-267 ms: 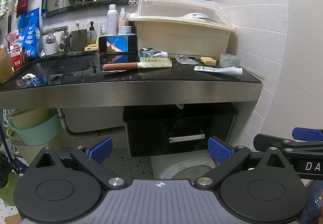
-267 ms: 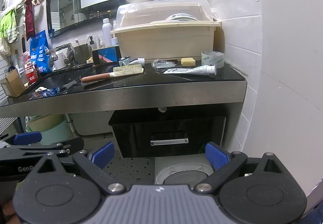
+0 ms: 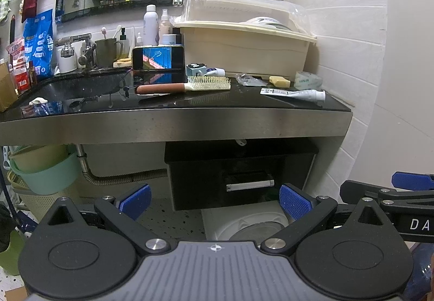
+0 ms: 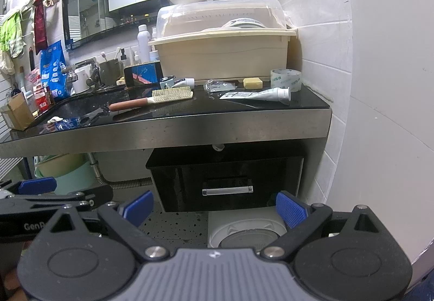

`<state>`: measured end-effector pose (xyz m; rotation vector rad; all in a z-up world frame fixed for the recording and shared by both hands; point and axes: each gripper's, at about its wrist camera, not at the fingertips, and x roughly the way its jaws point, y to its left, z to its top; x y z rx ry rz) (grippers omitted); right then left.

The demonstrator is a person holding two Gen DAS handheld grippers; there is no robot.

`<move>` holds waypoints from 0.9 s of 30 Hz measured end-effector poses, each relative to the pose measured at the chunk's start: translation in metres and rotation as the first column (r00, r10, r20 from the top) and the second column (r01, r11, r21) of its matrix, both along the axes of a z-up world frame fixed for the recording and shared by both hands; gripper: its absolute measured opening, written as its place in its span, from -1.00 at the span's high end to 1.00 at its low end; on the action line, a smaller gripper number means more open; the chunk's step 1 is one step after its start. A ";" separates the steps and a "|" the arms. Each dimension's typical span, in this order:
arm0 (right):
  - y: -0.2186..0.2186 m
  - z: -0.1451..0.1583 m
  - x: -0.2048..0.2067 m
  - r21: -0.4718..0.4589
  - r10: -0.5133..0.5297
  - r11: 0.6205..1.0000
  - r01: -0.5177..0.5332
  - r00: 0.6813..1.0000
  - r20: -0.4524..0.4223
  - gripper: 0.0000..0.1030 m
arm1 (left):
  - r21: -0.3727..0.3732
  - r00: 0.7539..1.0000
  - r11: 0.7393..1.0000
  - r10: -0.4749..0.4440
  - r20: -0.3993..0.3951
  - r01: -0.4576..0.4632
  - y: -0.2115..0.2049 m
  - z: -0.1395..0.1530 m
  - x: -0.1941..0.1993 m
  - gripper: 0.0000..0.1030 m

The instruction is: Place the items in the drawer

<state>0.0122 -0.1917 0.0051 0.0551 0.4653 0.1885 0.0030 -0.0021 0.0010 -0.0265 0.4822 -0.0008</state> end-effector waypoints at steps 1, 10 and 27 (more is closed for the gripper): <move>0.000 0.000 0.000 0.000 -0.001 1.000 0.001 1.000 0.000 -0.89 | 0.001 1.000 1.000 0.000 0.000 0.000 -0.002 -0.007 0.005 -0.98; 0.002 0.001 0.001 0.004 -0.002 1.000 0.002 1.000 -0.002 -0.89 | 0.002 1.000 1.000 0.003 0.008 -0.003 -0.013 -0.009 0.003 -0.98; 0.000 0.000 0.000 -0.001 0.001 1.000 -0.001 1.000 0.001 -0.89 | -0.011 1.000 1.000 -0.008 0.005 0.008 0.003 -0.004 0.000 -0.98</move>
